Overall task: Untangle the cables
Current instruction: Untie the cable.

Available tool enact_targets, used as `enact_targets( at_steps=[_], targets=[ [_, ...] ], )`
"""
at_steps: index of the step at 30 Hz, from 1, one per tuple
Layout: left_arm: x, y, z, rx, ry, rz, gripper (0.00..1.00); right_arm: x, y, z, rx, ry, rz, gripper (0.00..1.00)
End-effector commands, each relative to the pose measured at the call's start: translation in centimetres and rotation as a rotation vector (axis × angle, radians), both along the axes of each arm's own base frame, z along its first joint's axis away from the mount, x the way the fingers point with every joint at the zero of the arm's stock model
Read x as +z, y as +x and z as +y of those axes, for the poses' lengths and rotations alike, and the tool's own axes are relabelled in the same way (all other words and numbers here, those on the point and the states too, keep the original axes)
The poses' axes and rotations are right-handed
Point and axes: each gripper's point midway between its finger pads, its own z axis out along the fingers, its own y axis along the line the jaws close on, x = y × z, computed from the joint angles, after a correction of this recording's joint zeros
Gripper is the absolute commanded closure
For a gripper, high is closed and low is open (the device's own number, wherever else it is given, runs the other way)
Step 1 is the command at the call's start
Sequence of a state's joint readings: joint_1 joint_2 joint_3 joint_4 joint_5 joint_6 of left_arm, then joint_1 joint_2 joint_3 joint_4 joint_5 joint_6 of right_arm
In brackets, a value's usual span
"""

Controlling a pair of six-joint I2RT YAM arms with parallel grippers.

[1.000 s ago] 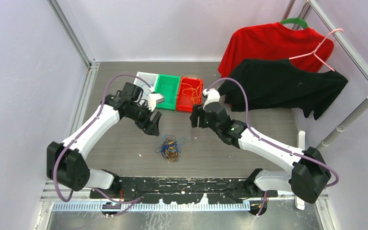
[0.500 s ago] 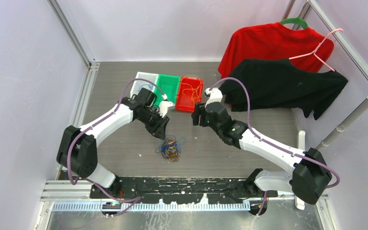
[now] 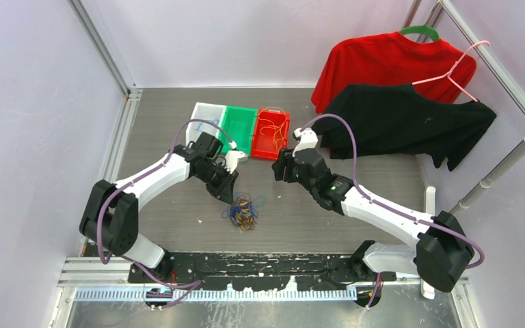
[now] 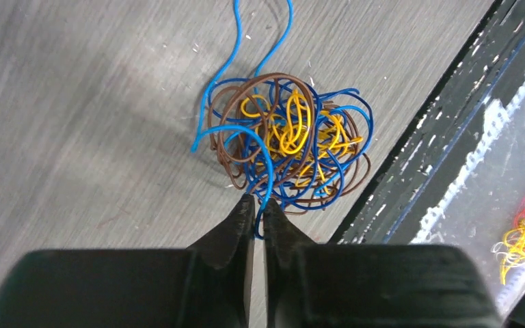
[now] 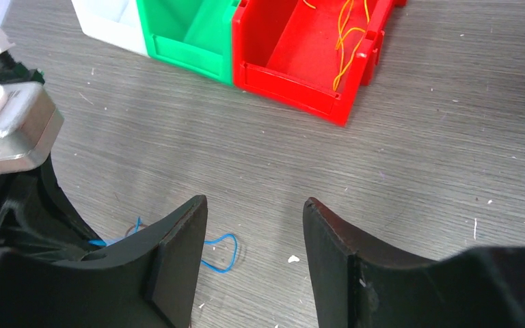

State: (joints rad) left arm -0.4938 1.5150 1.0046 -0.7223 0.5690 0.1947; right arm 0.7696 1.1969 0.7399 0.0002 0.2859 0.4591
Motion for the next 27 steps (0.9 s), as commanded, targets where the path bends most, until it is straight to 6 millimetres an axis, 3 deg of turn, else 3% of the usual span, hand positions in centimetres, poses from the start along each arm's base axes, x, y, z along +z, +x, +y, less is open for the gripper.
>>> enact_targets(
  at_steps=[1, 7, 13, 19, 27],
  targets=[
    [3.2, 2.5, -1.3, 0.046, -0.066, -0.123, 0.99, 3.9, 0.2, 0.9, 0.017, 0.125, -0.096, 0.42],
    [8.7, 2.2, -0.9, 0.046, -0.097, -0.202, 1.00, 5.2, -0.5, 2.3, 0.109, 0.182, -0.143, 0.39],
    [15.0, -0.8, 0.7, 0.021, -0.118, -0.240, 1.00, 9.3, -2.9, 5.2, 0.347, 0.326, -0.320, 0.32],
    [20.6, -1.6, 0.9, 0.046, -0.189, -0.325, 1.00, 11.9, -5.2, 8.0, 0.523, 0.390, -0.374, 0.28],
    [24.0, -2.0, 0.8, 0.064, -0.231, -0.359, 1.00, 13.7, -7.0, 12.5, 0.617, 0.426, -0.422, 0.20]
  ],
)
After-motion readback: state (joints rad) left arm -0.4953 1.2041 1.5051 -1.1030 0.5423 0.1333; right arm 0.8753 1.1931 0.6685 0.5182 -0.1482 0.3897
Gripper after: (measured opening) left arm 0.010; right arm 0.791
